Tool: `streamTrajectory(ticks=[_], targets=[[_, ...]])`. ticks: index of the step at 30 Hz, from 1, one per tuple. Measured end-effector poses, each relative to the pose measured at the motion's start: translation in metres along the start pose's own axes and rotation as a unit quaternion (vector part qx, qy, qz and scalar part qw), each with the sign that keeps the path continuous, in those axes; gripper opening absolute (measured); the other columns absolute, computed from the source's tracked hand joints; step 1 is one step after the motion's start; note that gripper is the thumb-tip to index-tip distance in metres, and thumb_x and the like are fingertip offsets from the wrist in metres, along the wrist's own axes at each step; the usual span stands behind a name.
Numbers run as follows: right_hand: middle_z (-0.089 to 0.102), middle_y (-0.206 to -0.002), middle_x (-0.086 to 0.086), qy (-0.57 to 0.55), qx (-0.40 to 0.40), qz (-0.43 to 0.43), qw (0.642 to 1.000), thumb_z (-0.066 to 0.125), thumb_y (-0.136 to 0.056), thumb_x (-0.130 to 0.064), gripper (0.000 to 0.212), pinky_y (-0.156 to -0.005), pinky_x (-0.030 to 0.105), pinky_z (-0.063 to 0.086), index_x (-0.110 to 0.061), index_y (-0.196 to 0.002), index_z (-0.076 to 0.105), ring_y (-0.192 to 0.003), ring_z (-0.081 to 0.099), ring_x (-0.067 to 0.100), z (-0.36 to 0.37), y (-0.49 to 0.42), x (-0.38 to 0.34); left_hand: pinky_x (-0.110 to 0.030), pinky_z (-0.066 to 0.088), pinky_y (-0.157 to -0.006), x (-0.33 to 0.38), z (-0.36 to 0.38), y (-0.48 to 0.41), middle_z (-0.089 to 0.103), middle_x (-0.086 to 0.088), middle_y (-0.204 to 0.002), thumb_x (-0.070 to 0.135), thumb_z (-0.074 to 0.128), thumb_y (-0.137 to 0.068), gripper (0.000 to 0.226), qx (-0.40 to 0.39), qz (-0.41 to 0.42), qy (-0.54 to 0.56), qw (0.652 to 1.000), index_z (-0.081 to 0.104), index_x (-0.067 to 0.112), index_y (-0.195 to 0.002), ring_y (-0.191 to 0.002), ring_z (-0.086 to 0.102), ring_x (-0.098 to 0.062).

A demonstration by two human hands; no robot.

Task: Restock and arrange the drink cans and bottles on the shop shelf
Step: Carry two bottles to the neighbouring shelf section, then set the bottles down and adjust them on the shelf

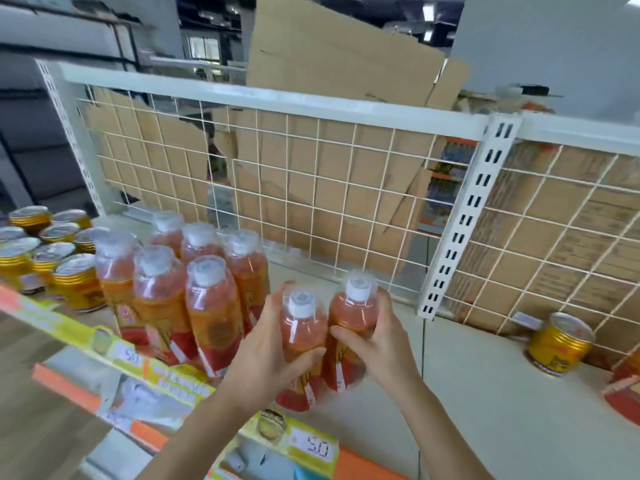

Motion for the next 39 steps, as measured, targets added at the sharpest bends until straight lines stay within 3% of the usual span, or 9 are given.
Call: streamTrajectory(ticks=[3, 7, 11, 15, 19, 25, 31, 36, 39], targets=[[0.058, -0.105, -0.019, -0.019, -0.016, -0.018, 1.0, 0.078, -0.069, -0.041, 0.073, -0.082, 0.015, 0.046, -0.027, -0.127, 0.037, -0.096, 0.061, 0.004, 0.031, -0.017, -0.017, -0.012, 0.043, -0.089, -0.016, -0.026, 0.003, 0.047, 0.006, -0.132, 0.059, 0.063, -0.068, 0.085, 0.044, 0.0, -0.04, 0.998, 0.009, 0.051, -0.134, -0.115, 0.055, -0.011], [0.056, -0.108, -0.022, -0.041, -0.037, -0.031, 0.998, 0.074, -0.073, -0.04, 0.07, -0.09, 0.023, 0.046, -0.034, -0.129, 0.032, -0.102, 0.059, 0.004, 0.061, -0.032, -0.032, 0.002, 0.035, -0.079, -0.022, -0.045, 0.01, 0.053, -0.014, -0.126, 0.036, 0.076, -0.073, 0.097, 0.087, 0.012, -0.078, 0.993, 0.005, 0.041, -0.139, -0.103, 0.058, -0.035], [0.056, -0.119, -0.02, -0.095, -0.037, -0.017, 0.995, 0.067, -0.084, -0.026, 0.067, -0.096, 0.025, 0.047, -0.045, -0.131, 0.024, -0.106, 0.057, -0.004, 0.075, -0.034, -0.029, -0.021, 0.04, -0.093, -0.007, -0.048, 0.019, 0.031, 0.012, -0.145, 0.059, 0.057, -0.08, 0.093, 0.107, 0.094, -0.083, 0.986, -0.007, 0.041, -0.145, -0.11, 0.053, -0.028], [0.05, -0.134, -0.009, -0.076, -0.074, -0.004, 0.994, 0.05, -0.095, -0.025, 0.072, -0.103, 0.025, 0.04, -0.038, -0.148, 0.003, -0.116, 0.052, 0.003, 0.074, -0.024, -0.027, -0.031, 0.033, -0.106, -0.005, -0.047, 0.021, 0.023, 0.004, -0.147, 0.035, 0.062, -0.084, 0.089, 0.107, 0.144, -0.094, 0.979, 0.004, 0.026, -0.15, -0.14, 0.025, -0.014], [0.031, -0.15, -0.011, 0.028, -0.067, -0.002, 0.997, 0.046, -0.093, -0.043, 0.067, -0.11, 0.027, 0.03, -0.034, -0.149, 0.011, -0.135, 0.034, 0.007, 0.055, -0.005, -0.022, -0.032, 0.024, -0.112, 0.003, -0.046, 0.022, 0.017, -0.001, -0.152, 0.03, 0.056, -0.087, 0.074, 0.123, 0.173, -0.15, 0.966, 0.017, 0.019, -0.148, -0.143, 0.017, -0.019], [0.035, -0.145, -0.011, 0.205, -0.013, -0.016, 0.979, 0.05, -0.093, -0.044, 0.058, -0.101, 0.025, 0.033, -0.03, -0.144, 0.026, -0.128, 0.039, 0.008, 0.0, 0.051, -0.011, -0.038, 0.006, -0.118, 0.037, -0.031, 0.03, 0.03, 0.004, -0.148, 0.023, 0.046, -0.086, 0.053, 0.102, 0.224, -0.199, 0.948, 0.038, 0.017, -0.138, -0.143, 0.015, -0.014], [0.045, -0.139, -0.006, 0.3, 0.067, 0.026, 0.951, 0.039, -0.088, -0.059, 0.064, -0.096, 0.031, 0.038, -0.028, -0.143, 0.031, -0.121, 0.048, 0.017, -0.091, 0.122, 0.012, -0.036, 0.028, -0.106, 0.069, 0.014, 0.035, 0.048, -0.003, -0.136, 0.029, 0.047, -0.084, 0.047, 0.007, 0.25, -0.182, 0.951, 0.047, 0.016, -0.129, -0.126, 0.042, -0.02], [0.05, -0.135, -0.003, 0.328, 0.129, 0.081, 0.933, 0.034, -0.084, -0.065, 0.069, -0.091, 0.032, 0.043, -0.025, -0.14, 0.038, -0.116, 0.053, 0.019, -0.176, 0.2, 0.03, -0.038, 0.038, -0.093, 0.092, 0.063, 0.042, 0.054, -0.002, -0.13, 0.041, 0.041, -0.083, 0.048, -0.066, 0.223, -0.207, 0.95, 0.051, 0.019, -0.125, -0.114, 0.046, -0.019], [0.06, -0.123, 0.005, 0.345, 0.174, 0.094, 0.918, 0.035, -0.082, -0.066, 0.071, -0.072, 0.035, 0.05, -0.017, -0.132, 0.05, -0.094, 0.064, 0.026, -0.228, 0.248, 0.039, -0.041, 0.044, -0.091, 0.112, 0.096, 0.049, 0.056, 0.0, -0.128, 0.046, 0.04, -0.083, 0.05, -0.104, 0.229, -0.209, 0.945, 0.054, 0.021, -0.124, -0.11, 0.053, -0.022]])
Point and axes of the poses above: each hand's wrist, its own y-axis away from the middle knuckle, its own z-axis out of the palm, x = y × z, the point moved 9 cm from there along -y, towards the middle knuckle
